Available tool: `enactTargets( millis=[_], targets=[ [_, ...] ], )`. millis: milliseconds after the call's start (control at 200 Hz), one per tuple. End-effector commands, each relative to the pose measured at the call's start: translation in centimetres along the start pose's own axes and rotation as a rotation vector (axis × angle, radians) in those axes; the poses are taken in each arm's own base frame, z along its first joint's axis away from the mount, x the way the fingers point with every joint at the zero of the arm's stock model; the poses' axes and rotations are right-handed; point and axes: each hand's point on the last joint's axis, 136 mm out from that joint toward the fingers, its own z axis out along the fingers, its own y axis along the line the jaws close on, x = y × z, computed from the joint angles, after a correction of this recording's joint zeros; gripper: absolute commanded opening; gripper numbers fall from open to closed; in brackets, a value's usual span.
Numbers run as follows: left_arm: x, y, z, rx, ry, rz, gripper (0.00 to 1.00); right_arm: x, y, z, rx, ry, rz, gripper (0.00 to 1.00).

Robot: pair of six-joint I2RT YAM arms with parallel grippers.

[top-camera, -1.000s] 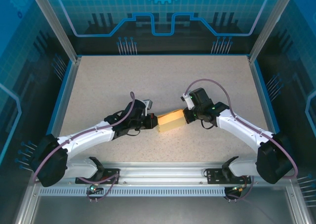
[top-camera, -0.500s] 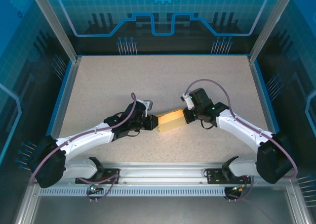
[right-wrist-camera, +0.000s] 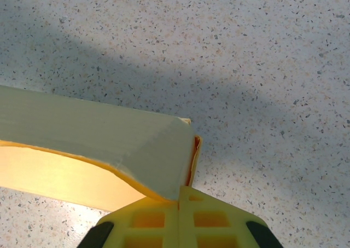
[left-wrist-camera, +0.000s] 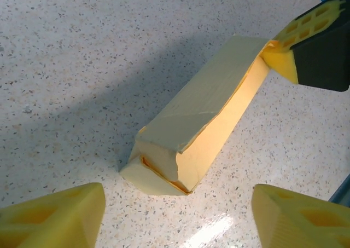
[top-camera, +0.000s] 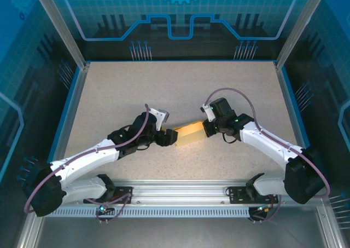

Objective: Fold the paper box

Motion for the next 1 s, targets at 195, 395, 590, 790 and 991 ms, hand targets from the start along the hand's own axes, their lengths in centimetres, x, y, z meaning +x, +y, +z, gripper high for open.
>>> enactTargets(
  millis=[195,395,590,790,991],
  targets=[
    [-3.1,-2.0,1.5,0.049,-0.063,0.452,0.81,2.6,0.7,0.3,-0.024,0.089,-0.003,0.01],
    [-2.0,-3.2,3.2,0.130,-0.004,0.605,0.83,2.6,0.8,0.3,-0.026,0.088,-0.006,0.01],
    [-1.3,-3.9,4.7,0.147,0.032,0.716,0.84,2.6,0.8,0.3,-0.029,0.088,-0.003,0.01],
    [0.0,-4.1,5.7,0.136,0.055,0.801,0.79,2.6,0.7,0.2,-0.025,0.086,-0.003,0.01],
    [1.2,-3.9,6.1,0.108,0.077,0.856,0.66,2.4,0.8,0.2,-0.034,0.080,0.004,0.01]
  ],
)
